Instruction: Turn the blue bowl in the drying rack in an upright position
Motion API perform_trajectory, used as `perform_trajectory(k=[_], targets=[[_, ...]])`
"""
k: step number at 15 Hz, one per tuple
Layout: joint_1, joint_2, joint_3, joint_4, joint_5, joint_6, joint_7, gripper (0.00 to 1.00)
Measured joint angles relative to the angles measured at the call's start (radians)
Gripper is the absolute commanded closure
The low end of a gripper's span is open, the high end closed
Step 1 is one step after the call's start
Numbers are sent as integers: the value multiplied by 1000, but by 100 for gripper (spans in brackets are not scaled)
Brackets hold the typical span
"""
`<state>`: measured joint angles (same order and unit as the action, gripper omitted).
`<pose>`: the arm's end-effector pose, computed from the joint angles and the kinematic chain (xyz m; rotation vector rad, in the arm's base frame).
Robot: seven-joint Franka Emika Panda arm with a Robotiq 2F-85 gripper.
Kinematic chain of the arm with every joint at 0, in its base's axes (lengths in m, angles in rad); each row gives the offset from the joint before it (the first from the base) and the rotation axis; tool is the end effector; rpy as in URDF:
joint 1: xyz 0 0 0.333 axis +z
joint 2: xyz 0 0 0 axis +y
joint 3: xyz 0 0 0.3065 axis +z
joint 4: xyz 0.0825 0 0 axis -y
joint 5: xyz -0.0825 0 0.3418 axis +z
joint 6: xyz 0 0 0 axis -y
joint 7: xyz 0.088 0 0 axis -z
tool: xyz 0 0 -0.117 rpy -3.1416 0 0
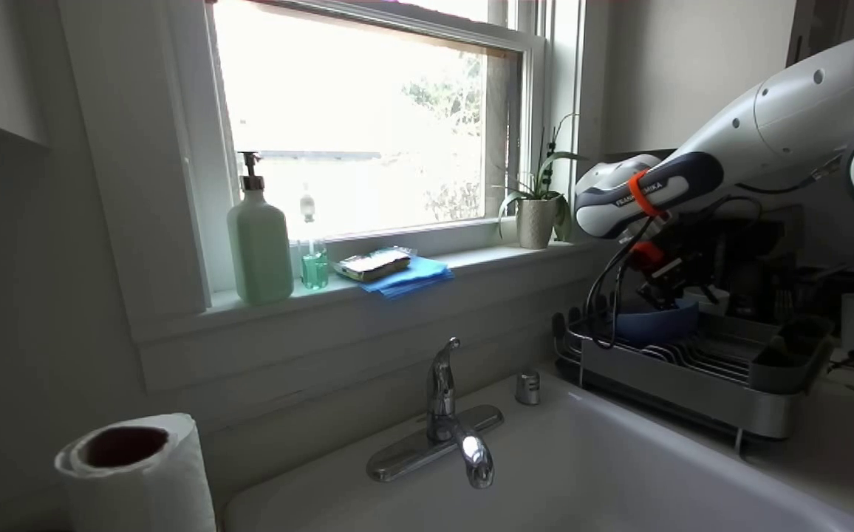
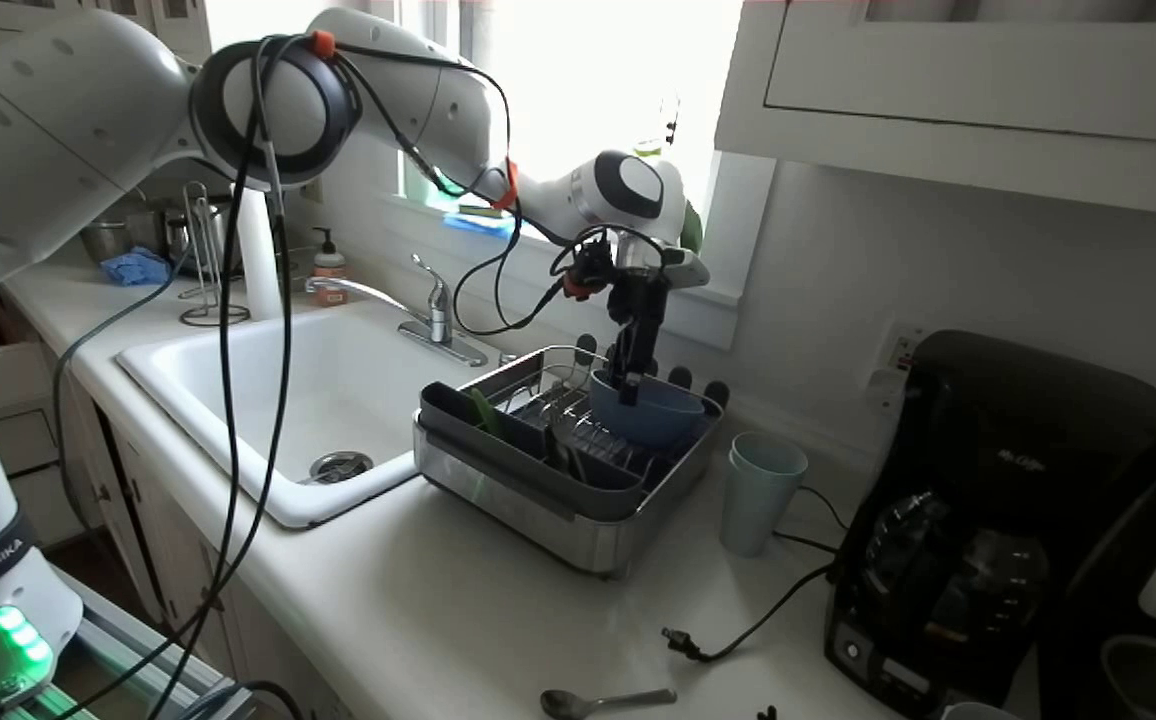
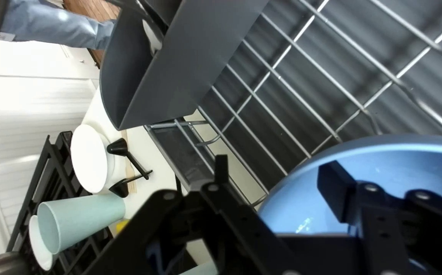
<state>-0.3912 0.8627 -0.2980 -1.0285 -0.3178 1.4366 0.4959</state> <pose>0.5314 -0.4055 0.3268 2.1731 -1.3435 -0.6080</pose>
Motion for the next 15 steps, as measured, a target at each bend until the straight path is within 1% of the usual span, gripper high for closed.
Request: perform_trajectory(k=[1,3,4,6,7,8,9,12,15], targets=[[0,0,-1,0,0,0,22,76],[0,0,-2,1,0,0,59,88],[0,0,-2,2,0,0,71,97],[2,-2,-3,8,-4,7,90,100],[5,-5,-4,12,-12,11,92,97],[12,-12,-5,13,-27,22,91,98],[24,-21,-8,10,-59,40,86,100],[73,-49,-24,-7,-182,111,75,99],[126,-93,-37,-73,-308,196,54,99]])
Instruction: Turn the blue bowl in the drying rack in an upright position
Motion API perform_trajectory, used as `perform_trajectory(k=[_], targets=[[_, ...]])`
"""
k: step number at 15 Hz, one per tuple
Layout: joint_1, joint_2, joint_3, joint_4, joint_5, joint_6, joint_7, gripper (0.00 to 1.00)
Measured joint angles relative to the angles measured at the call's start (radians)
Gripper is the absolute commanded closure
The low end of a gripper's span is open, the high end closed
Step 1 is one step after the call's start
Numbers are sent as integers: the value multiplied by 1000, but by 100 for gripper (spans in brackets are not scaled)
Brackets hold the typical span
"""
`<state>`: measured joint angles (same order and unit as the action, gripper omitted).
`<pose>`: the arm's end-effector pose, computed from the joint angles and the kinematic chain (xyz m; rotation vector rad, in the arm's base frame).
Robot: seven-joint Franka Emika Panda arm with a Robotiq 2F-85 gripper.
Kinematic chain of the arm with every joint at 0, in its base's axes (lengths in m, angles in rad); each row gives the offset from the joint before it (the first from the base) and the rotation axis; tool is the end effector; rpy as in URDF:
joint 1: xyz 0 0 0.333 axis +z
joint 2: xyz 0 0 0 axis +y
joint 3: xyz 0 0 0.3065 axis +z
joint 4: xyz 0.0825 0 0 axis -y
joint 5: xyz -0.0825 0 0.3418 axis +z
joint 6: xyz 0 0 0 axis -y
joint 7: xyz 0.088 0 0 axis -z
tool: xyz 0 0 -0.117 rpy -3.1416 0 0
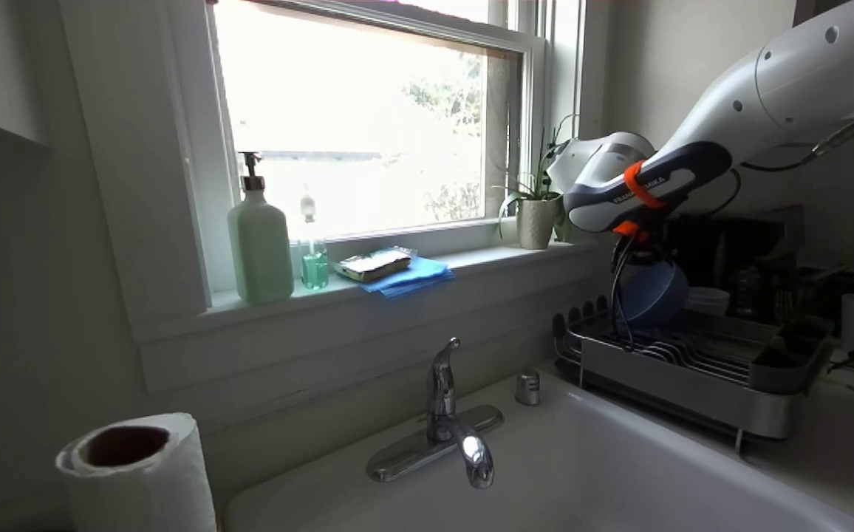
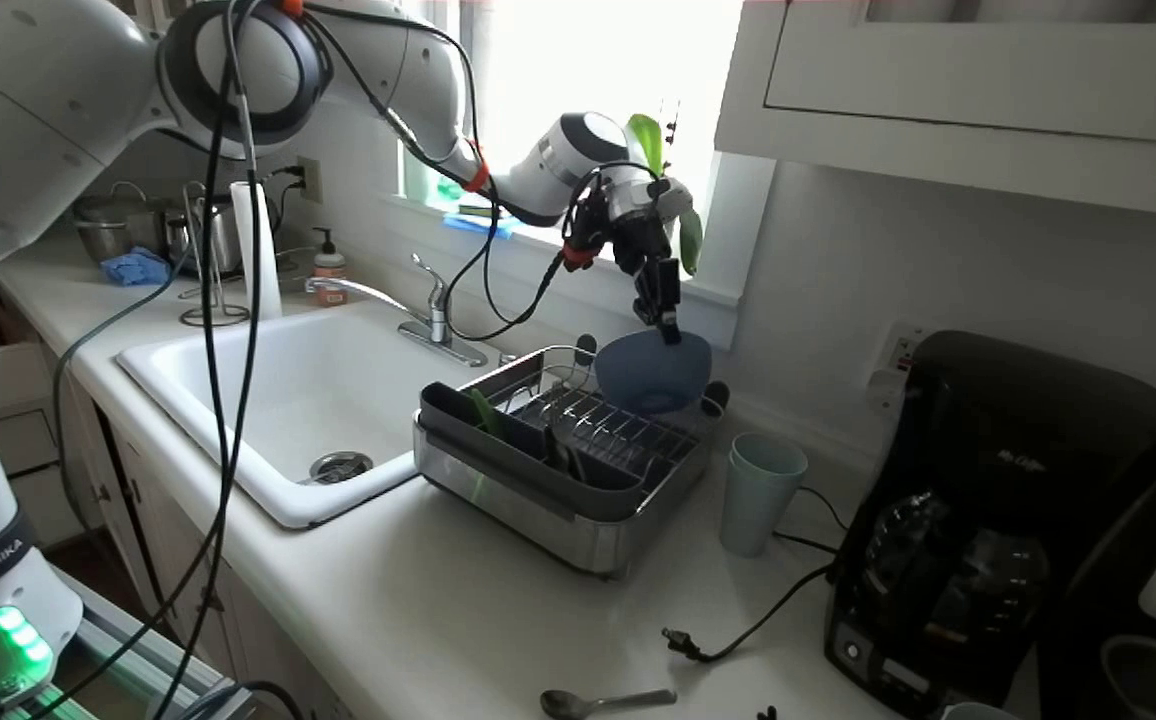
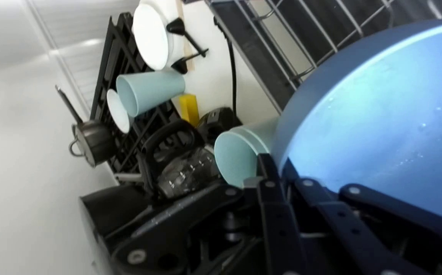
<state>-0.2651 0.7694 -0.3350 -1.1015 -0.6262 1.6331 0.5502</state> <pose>0.5733 -0.3815 0.3926 2.0135 -1.0654 -0.2423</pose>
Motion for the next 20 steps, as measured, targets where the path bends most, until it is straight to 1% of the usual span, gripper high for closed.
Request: perform_trajectory(k=[5,9,17,20], targets=[[70,-88,-3,-181,-195,163,-35,99],[109,-160,-3,-337,-372,273,-47,99],[113,-278,12,-595,-775,499,-46,99],[103,-323,26,-669,-886,567,-46,99]])
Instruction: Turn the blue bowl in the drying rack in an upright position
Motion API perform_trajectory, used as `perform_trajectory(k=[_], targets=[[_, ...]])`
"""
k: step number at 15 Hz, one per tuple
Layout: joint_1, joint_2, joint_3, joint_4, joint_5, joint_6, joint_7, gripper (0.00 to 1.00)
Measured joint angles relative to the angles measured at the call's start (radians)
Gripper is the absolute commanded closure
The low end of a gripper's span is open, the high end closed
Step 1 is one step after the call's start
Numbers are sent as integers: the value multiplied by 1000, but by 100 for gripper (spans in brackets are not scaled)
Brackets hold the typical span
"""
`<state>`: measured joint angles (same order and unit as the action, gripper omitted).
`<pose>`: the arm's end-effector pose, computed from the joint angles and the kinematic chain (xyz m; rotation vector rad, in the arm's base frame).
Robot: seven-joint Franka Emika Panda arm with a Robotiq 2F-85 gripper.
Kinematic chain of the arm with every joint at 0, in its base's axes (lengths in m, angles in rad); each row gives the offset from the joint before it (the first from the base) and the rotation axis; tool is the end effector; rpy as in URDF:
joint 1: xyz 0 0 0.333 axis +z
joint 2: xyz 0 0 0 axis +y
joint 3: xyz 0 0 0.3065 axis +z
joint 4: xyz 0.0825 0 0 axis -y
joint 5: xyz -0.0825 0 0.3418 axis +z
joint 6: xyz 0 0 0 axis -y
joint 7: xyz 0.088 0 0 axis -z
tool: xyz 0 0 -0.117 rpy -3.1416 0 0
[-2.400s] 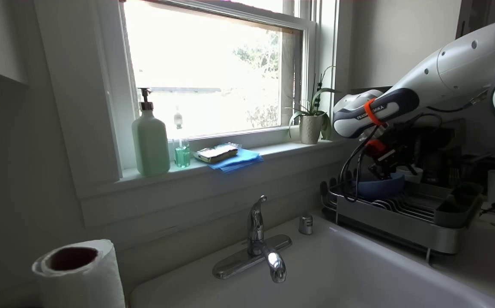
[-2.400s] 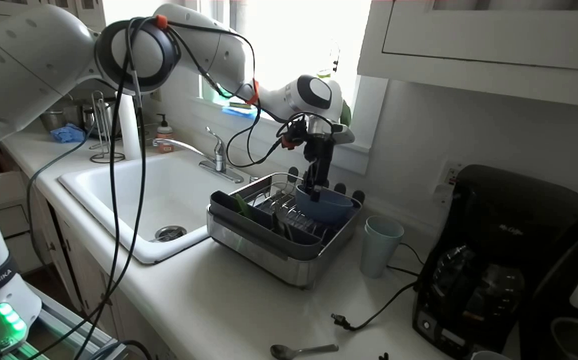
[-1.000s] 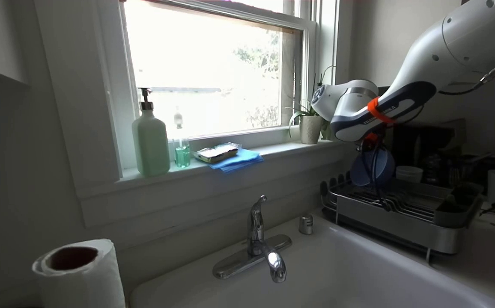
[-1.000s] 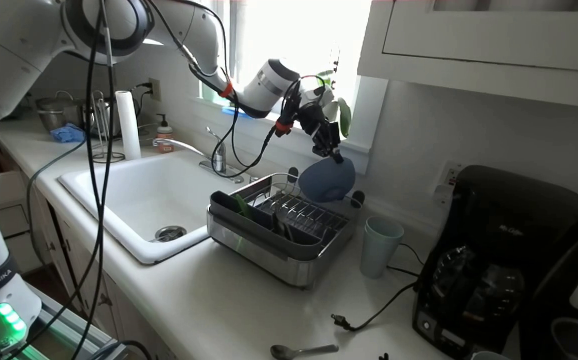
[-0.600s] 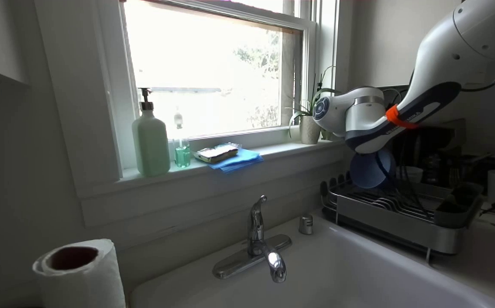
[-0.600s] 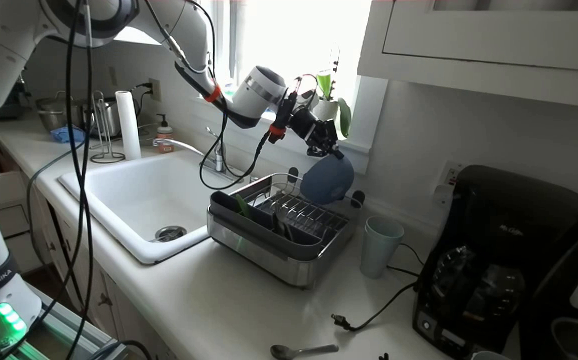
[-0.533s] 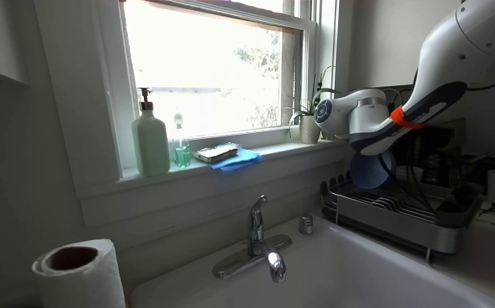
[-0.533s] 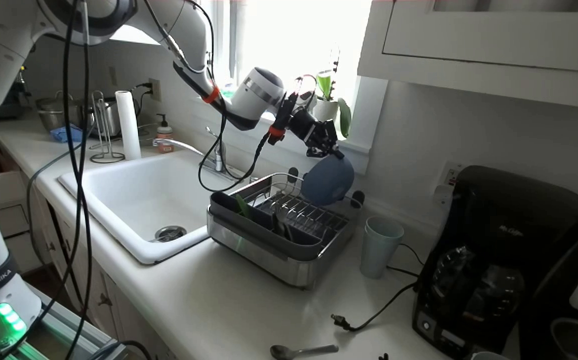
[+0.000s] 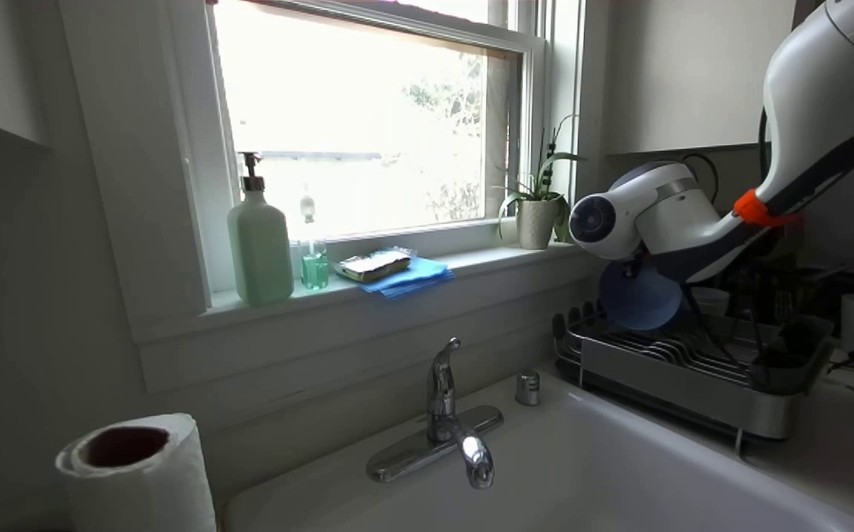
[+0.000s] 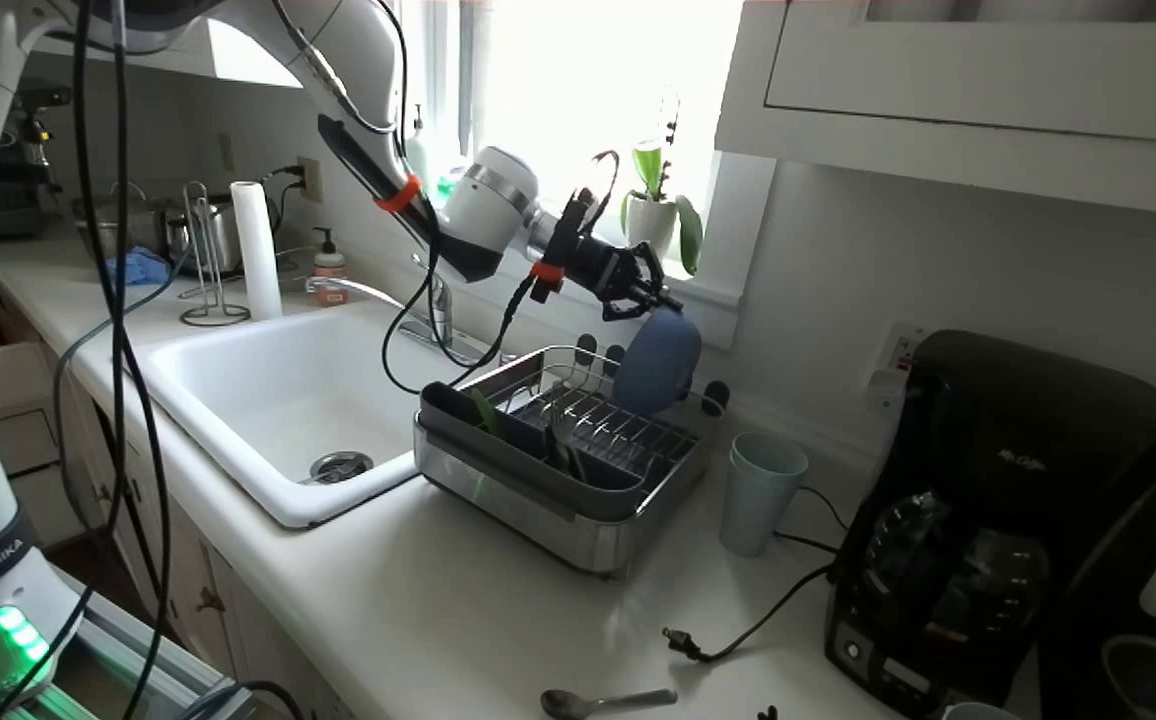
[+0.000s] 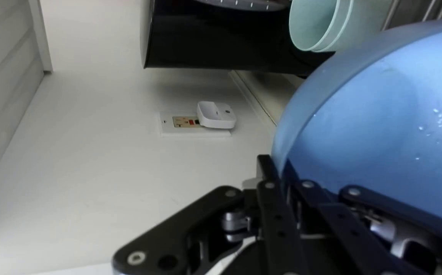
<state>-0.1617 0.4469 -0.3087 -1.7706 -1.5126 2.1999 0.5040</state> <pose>0.5612 -0.3085 0.3646 1.8460 0.1032 -0.0172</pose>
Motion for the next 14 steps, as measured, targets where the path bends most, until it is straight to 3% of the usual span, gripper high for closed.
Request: perform_trajectory(k=[4,14], targets=[[-11,-60,30,-90,-85,54,-1,99],[-8,-153,101,-258,-300,55,-1,99]])
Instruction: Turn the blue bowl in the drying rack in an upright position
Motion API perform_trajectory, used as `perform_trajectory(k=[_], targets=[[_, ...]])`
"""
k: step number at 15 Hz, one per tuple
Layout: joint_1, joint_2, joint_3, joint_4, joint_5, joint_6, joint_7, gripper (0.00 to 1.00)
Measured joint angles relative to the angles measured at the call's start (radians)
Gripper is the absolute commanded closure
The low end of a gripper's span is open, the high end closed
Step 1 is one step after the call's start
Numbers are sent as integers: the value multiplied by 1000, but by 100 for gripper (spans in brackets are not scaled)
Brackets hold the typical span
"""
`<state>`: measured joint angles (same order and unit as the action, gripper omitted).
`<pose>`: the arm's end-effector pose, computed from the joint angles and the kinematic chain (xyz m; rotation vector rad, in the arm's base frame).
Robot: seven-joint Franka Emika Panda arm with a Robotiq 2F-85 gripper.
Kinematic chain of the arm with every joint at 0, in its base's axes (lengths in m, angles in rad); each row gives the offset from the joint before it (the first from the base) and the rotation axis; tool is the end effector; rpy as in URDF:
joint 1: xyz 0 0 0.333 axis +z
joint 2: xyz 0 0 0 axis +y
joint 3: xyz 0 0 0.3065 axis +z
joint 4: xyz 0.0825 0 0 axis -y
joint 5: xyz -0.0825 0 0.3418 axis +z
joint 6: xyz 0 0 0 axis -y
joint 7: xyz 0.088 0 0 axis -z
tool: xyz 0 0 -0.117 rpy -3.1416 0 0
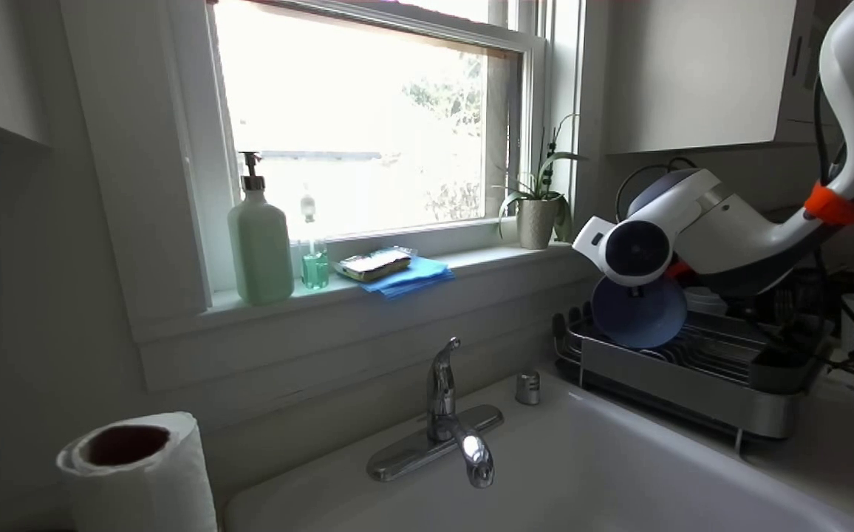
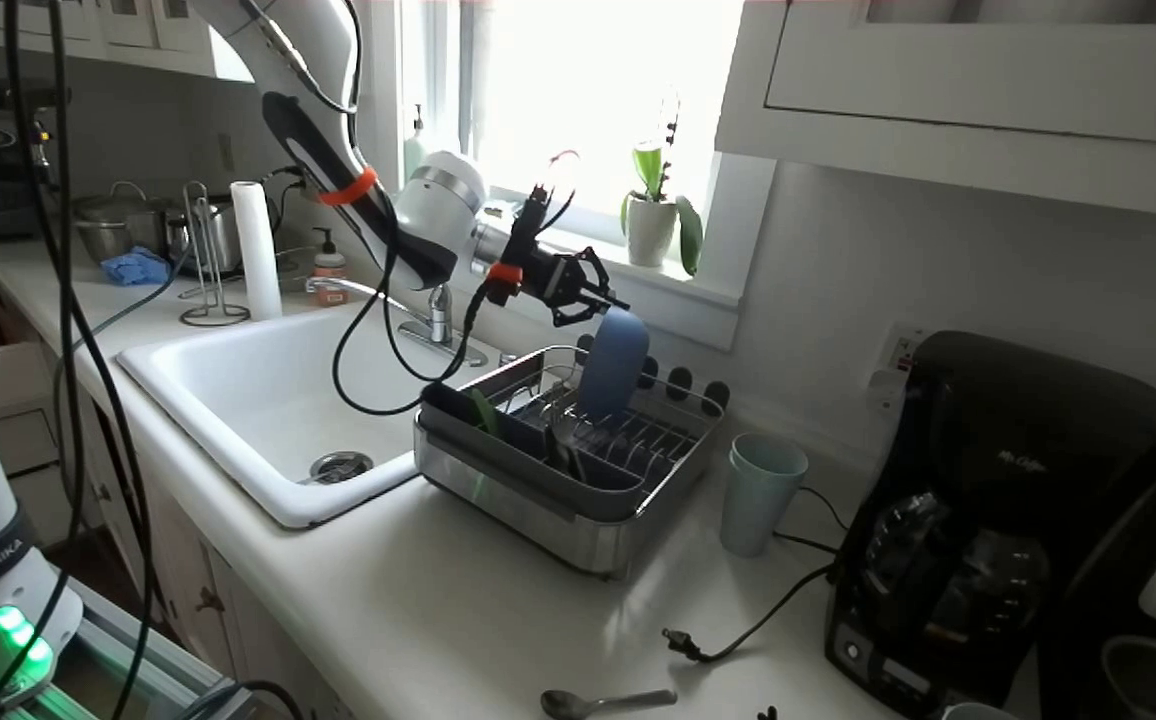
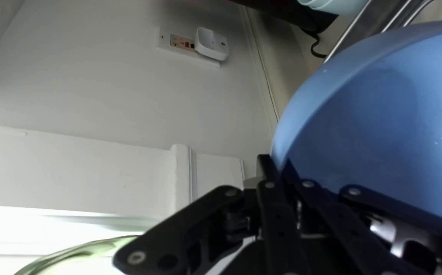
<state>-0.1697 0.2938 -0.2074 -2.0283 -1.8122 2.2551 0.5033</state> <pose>0.5322 -0.2413 0.3440 1.7523 0.4940 0.0165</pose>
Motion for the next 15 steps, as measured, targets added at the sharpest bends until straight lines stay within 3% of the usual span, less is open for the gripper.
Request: perform_trajectory(k=[8,15], targets=[[0,-17,27,-70,-178,-11,-5,99],[4,-16,64,-100,-144,-161,-51,99]])
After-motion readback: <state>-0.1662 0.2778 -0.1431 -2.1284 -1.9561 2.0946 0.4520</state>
